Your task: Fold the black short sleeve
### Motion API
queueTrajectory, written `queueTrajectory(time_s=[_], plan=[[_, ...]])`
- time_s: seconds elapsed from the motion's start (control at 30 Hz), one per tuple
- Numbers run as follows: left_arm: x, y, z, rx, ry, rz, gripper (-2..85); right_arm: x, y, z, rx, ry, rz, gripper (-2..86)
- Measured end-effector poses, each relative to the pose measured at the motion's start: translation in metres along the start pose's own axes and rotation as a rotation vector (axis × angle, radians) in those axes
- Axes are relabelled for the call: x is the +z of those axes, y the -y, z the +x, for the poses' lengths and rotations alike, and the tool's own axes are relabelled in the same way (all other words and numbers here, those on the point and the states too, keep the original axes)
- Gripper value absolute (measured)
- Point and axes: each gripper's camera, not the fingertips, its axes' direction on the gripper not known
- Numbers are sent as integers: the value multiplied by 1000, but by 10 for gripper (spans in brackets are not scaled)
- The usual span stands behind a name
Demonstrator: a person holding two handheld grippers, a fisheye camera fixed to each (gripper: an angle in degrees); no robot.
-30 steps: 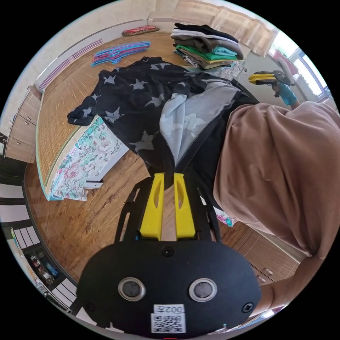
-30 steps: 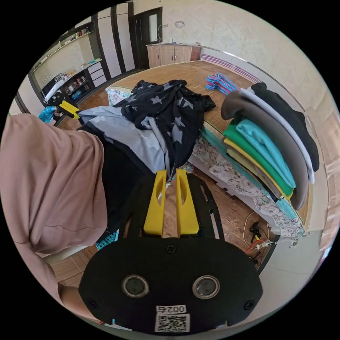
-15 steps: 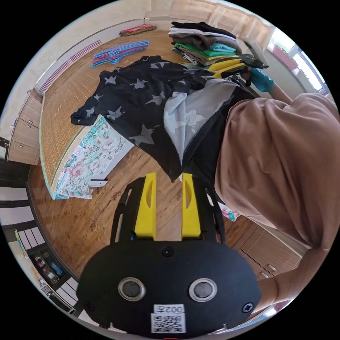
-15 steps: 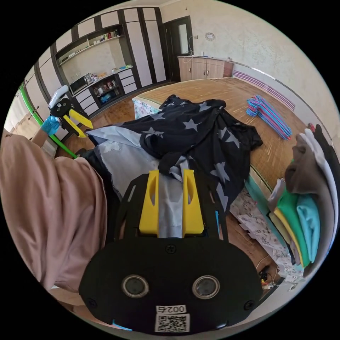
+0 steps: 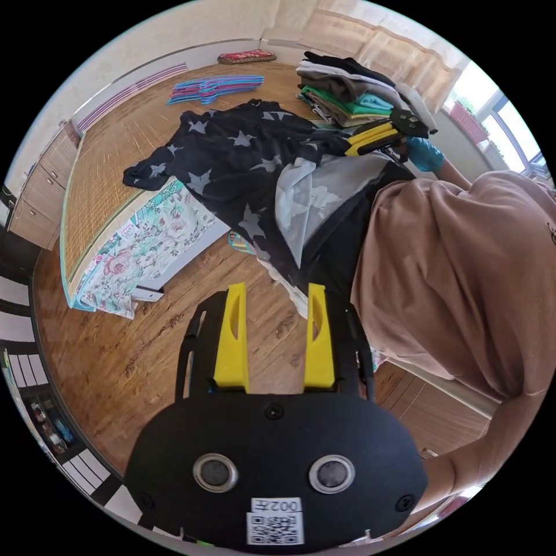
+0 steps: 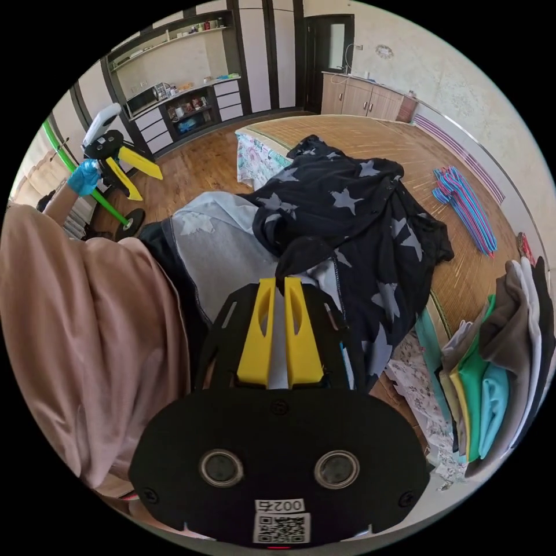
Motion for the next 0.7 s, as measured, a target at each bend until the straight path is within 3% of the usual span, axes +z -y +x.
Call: queueTrajectory(time_s=[0.27,0.5,0.7], plan=[[30,54,-9,-58,-90,270,109,-3,-1,-5,-76,96,-62,65],[69,138,9,-10,-95,298,107,-45,-4,24,-52,120,6,61],[94,203,25,25,-20,213,91,-39,-7,75,91,-75,80,74]])
